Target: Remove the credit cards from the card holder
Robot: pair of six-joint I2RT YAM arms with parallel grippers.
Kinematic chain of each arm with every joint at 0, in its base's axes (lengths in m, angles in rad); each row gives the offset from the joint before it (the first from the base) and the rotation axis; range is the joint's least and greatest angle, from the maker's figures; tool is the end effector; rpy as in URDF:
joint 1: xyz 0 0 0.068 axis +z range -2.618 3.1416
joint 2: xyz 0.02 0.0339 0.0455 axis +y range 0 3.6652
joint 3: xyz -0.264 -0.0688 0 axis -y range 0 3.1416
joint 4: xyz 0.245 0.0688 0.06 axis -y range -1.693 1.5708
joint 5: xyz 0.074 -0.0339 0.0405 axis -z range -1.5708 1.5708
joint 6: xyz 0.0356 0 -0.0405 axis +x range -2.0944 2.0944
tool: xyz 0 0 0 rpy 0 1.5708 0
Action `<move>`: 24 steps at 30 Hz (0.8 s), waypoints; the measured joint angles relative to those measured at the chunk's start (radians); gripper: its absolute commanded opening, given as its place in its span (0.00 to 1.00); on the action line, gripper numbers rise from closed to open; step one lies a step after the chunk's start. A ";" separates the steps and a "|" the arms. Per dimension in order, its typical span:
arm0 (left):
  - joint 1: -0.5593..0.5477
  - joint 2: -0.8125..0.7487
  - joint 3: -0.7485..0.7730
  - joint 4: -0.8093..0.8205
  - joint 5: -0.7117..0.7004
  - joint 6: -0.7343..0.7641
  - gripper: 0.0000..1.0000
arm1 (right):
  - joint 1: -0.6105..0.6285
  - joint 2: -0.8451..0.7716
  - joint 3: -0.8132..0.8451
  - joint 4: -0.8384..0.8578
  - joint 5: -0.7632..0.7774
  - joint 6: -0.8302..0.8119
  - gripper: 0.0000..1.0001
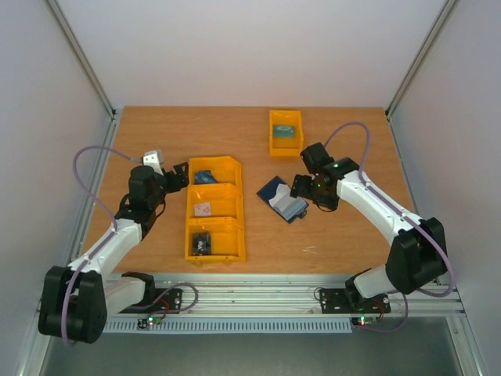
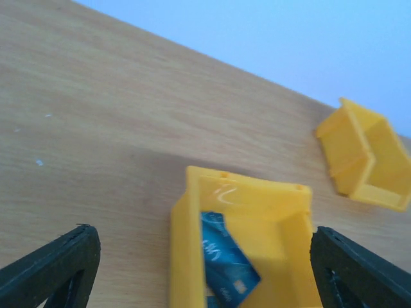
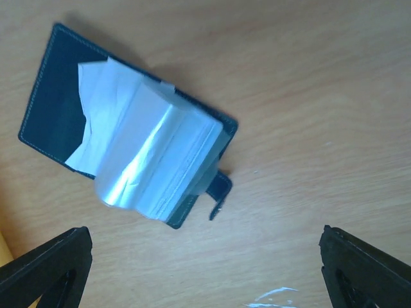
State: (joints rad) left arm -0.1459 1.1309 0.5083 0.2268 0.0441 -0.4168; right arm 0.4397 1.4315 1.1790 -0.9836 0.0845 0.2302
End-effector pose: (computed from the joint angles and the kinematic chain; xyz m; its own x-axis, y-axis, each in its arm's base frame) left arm 0.2399 -0.0368 0.2160 -0.4239 -0.3465 -0.8368 0.0152 0.9211 -0.3891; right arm 0.2470 0.1129 0.2684 -0.9232 -0.1830 -0.3380 -0.1935 0.9811 -0.0027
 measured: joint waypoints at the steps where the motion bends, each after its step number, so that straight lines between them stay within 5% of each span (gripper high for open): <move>1: 0.000 -0.021 0.010 -0.017 0.025 0.000 0.97 | -0.003 0.012 -0.032 0.029 -0.024 0.015 0.92; 6: 0.000 -0.092 0.055 -0.099 0.103 0.003 0.99 | -0.002 0.080 -0.067 0.151 -0.083 0.055 0.80; 20: 0.000 -0.150 0.103 -0.187 0.134 0.000 0.99 | -0.002 0.373 -0.010 0.285 -0.118 0.162 0.74; 21: 0.000 -0.150 0.103 -0.187 0.134 -0.002 0.99 | -0.002 0.392 -0.002 0.281 -0.120 0.163 0.70; 24: 0.000 -0.149 0.103 -0.187 0.134 -0.003 0.99 | -0.002 0.407 0.015 0.270 -0.122 0.163 0.36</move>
State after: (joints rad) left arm -0.1459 0.9821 0.6113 0.0402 0.1780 -0.4198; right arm 0.4377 1.8385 1.1942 -0.7132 -0.0380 0.3931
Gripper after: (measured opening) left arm 0.994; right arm 0.640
